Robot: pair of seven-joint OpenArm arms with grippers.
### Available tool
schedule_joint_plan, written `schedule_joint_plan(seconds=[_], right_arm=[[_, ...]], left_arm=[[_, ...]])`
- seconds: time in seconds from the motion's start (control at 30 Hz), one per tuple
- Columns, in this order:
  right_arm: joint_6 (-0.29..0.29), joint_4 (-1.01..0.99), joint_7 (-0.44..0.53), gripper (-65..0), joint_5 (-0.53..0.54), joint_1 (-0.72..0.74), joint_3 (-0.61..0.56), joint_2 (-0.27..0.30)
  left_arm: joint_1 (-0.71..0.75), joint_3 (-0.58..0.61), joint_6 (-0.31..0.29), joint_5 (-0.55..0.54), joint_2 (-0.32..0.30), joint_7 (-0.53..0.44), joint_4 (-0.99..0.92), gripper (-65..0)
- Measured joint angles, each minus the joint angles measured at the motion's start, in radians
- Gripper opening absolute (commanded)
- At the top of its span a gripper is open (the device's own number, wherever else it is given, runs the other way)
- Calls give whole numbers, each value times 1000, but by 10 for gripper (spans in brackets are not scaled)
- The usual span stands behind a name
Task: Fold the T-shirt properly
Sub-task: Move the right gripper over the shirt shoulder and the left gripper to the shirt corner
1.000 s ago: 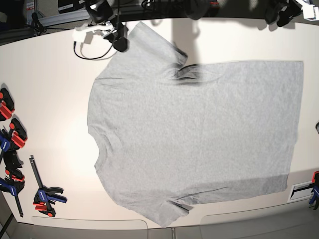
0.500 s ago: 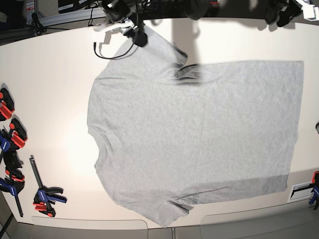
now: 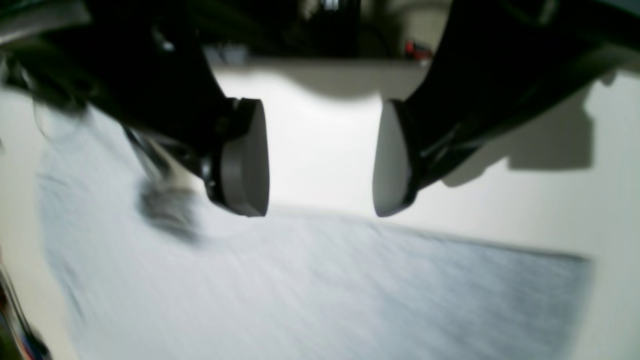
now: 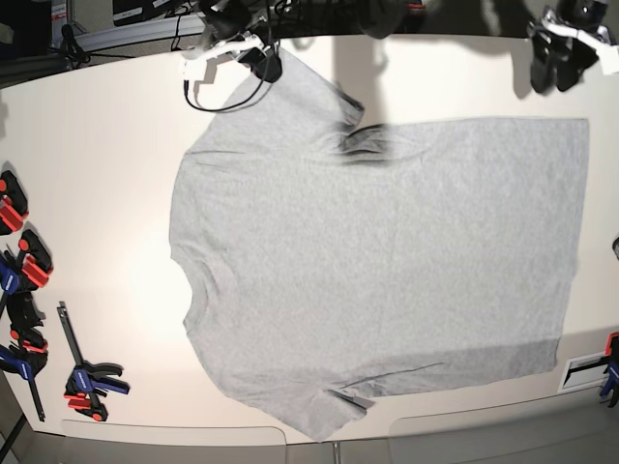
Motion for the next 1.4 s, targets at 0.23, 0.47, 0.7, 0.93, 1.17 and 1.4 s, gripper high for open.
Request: schedule_joint_plan(seconds=[0.23, 0.47, 0.7, 0.93, 1.17, 1.4], right_arm=[[0, 0, -7, -650, -2, 0, 0, 0], [2, 0, -19, -650, -4, 3, -1, -2], [2, 0, -22, -650, -2, 1, -1, -2], [2, 0, -22, -650, -3, 1, -1, -5], [2, 0, -25, -650, -3, 2, -1, -6], [2, 0, -25, -650, -3, 2, -1, -6]], left_arm=[[-148, -2, 52, 13, -6, -3, -234, -334], [-286, -29, 117, -21, -134, 14, -459, -341], [-421, -130, 150, -167, -267, 84, -703, -360], [-552, -129, 11, -485, -363, 295, -1101, -360], [-566, -56, -50, -483, -370, 345, -1222, -373], [-607, -4, -66, -486, -371, 342, -1220, -373]])
